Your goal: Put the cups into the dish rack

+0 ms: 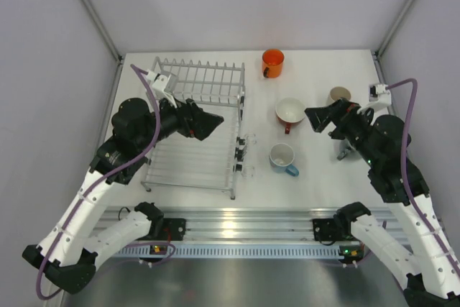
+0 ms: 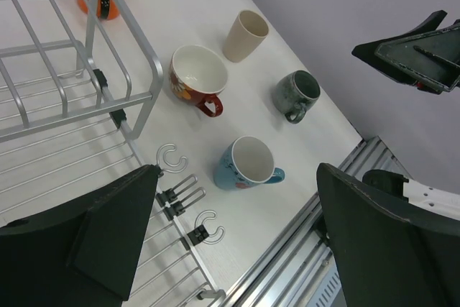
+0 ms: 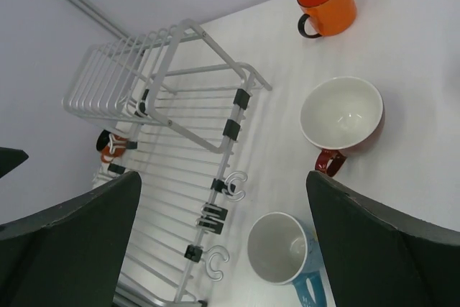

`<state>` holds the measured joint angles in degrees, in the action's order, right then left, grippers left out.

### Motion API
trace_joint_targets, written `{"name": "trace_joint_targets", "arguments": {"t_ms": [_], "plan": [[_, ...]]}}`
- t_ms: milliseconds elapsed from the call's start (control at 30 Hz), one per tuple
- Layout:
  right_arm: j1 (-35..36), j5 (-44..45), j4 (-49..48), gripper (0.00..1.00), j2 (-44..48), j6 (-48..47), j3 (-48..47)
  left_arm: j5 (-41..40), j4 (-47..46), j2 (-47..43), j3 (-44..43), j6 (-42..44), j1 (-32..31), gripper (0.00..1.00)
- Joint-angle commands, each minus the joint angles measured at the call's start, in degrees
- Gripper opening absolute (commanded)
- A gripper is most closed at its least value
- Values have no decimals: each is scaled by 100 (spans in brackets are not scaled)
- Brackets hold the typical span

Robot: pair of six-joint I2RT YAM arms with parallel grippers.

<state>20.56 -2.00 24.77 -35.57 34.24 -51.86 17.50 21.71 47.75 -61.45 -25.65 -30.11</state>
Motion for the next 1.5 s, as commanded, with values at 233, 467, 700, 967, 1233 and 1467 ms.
{"name": "trace_joint_targets", "arguments": {"t_ms": [233,467,700,967,1233,1467], "plan": [[-61,551,168,99,-2,109,-70,-132,-115,-134,72,-221,5,98],[-61,1341,694,99,-222,294,-184,-292,-88,-64,63,-432,14,98],[-78,3580,1977,95,-678,1101,-527,-176,-80,24,116,-371,5,98],[-192,4357,2856,75,-1539,1734,-597,-168,-80,-55,168,-292,14,98],[-657,4709,3578,59,-2761,2377,-896,-177,-80,-160,318,-292,14,98],[-1570,4507,3201,53,-2955,2149,-668,-299,-80,-292,415,-292,14,98]]}}
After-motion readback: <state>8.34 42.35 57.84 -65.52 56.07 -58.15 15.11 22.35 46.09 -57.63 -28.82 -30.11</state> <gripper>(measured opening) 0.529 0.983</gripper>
